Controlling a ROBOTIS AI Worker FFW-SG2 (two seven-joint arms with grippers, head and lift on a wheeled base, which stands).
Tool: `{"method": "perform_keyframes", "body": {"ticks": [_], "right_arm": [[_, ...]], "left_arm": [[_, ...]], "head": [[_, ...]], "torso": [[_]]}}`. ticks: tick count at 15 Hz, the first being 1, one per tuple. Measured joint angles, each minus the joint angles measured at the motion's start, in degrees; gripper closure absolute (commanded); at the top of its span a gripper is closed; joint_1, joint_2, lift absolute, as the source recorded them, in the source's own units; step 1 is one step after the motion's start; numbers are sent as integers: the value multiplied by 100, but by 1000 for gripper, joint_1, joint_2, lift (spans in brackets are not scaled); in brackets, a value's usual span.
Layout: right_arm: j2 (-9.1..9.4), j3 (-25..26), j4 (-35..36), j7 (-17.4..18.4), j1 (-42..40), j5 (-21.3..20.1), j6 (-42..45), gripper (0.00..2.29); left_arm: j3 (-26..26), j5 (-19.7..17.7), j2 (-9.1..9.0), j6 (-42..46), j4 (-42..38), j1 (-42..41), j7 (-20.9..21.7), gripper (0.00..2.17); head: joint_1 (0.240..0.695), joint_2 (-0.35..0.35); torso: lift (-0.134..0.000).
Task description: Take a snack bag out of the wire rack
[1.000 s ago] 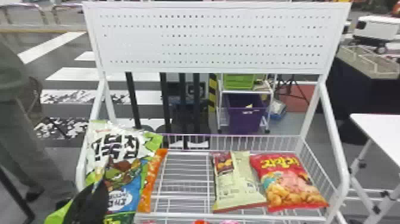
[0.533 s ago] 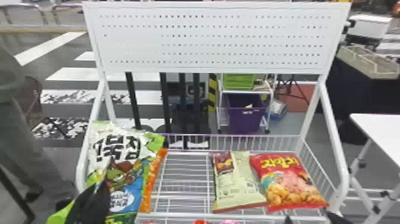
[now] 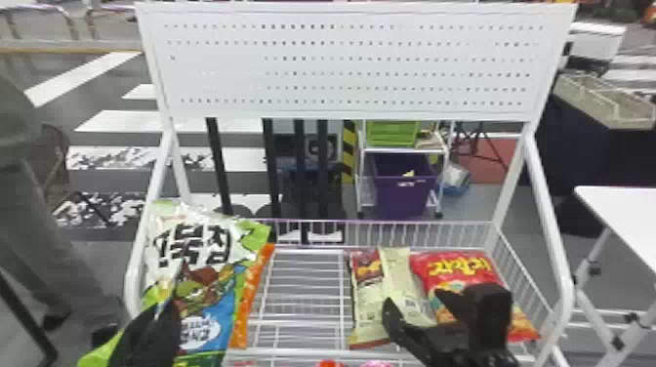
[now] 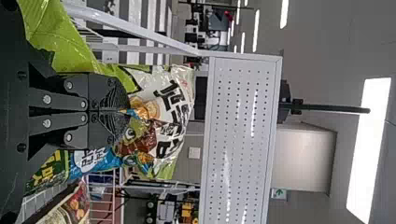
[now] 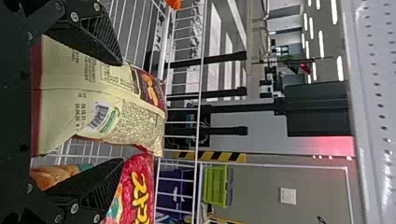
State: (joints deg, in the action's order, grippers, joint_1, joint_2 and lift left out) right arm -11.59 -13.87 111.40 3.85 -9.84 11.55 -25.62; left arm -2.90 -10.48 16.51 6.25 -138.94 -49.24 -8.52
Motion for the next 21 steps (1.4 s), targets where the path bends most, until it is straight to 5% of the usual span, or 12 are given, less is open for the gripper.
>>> {"method": "perform_keyframes", "body": {"ticks": [5,7,10,17,21], "right_arm": [[212,-315,-1040,-11,1060,-1,-572,508],[255,-396,-1276,-79,1253,0,-760,1507],[302,-478,-1392,-87,1380,50,-982,2020],[287,-532,-993,13,1208,196,-1261,2084],[-6,-423,-90,171,768,186,-1273,2084]], "left_arm": [[23,-18,9,-24,40,53,0,2115],[36,-41,21,-24,54,68,0,2115],[40,-51,28,-24,74,81,0,2115],[44,-45,46,-24,44,54,-18,2115],[43,-35,46,-21,-13,10,-18,2115]], "head": [[499,0],[499,0],[499,0],[499,0],[499,0]], "torso": [[0],[0],[0],[0],[0]]}}
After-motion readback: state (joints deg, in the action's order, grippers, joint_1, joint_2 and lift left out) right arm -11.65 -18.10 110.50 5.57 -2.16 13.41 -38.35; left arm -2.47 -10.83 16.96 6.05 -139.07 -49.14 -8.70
